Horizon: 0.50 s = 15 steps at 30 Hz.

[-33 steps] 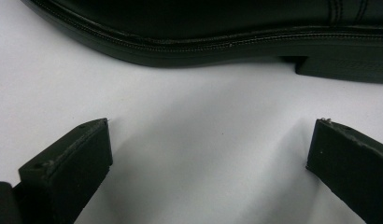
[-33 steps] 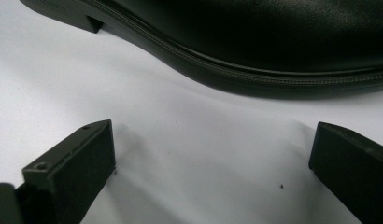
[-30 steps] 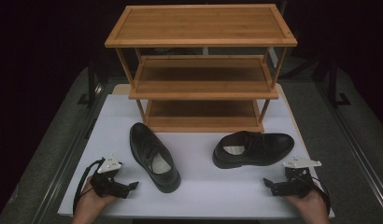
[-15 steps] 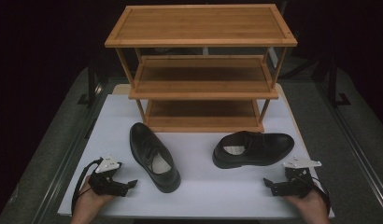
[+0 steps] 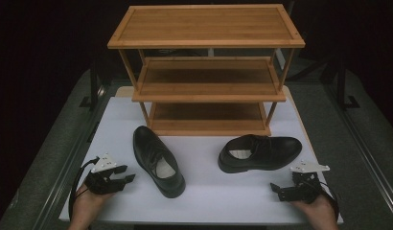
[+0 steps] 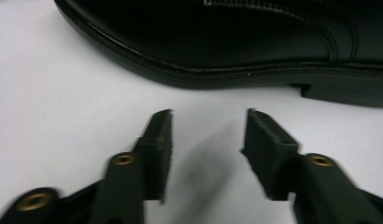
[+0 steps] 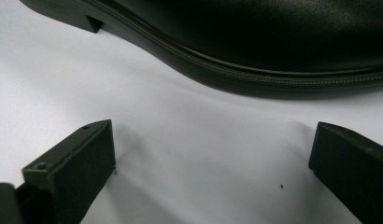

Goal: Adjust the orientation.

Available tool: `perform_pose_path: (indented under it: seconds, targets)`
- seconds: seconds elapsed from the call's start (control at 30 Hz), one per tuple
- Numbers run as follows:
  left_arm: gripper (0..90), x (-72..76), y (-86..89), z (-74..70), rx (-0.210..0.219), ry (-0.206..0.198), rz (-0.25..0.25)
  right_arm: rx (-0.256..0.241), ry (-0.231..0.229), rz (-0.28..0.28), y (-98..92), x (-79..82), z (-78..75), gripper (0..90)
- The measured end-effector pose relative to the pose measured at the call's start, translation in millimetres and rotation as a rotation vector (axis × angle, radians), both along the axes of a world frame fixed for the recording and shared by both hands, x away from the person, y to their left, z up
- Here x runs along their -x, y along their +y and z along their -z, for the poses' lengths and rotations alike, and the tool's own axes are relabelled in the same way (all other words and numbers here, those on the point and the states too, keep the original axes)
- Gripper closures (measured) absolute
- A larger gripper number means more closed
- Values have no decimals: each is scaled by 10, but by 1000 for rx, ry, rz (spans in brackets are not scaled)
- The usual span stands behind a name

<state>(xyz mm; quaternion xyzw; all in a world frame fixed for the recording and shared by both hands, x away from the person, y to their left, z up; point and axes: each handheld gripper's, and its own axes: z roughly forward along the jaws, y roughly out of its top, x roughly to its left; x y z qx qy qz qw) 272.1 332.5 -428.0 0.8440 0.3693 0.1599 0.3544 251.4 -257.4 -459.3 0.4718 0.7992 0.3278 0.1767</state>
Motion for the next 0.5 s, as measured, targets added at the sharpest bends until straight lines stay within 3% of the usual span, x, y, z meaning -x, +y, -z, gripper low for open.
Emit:
perform_pose_path:
  seconds: [0.13,0.3,0.5]
  targets:
    - [739,-48,27,-62,18,29,0,0,0,0,0,0,0,0]
    - [892,-140,42,-121,23,48,-6,0,-1,-1,-2,-1,1,0]
    - [898,-251,65,-220,26,44,-25,0,-1,-1,-2,-1,1,0]
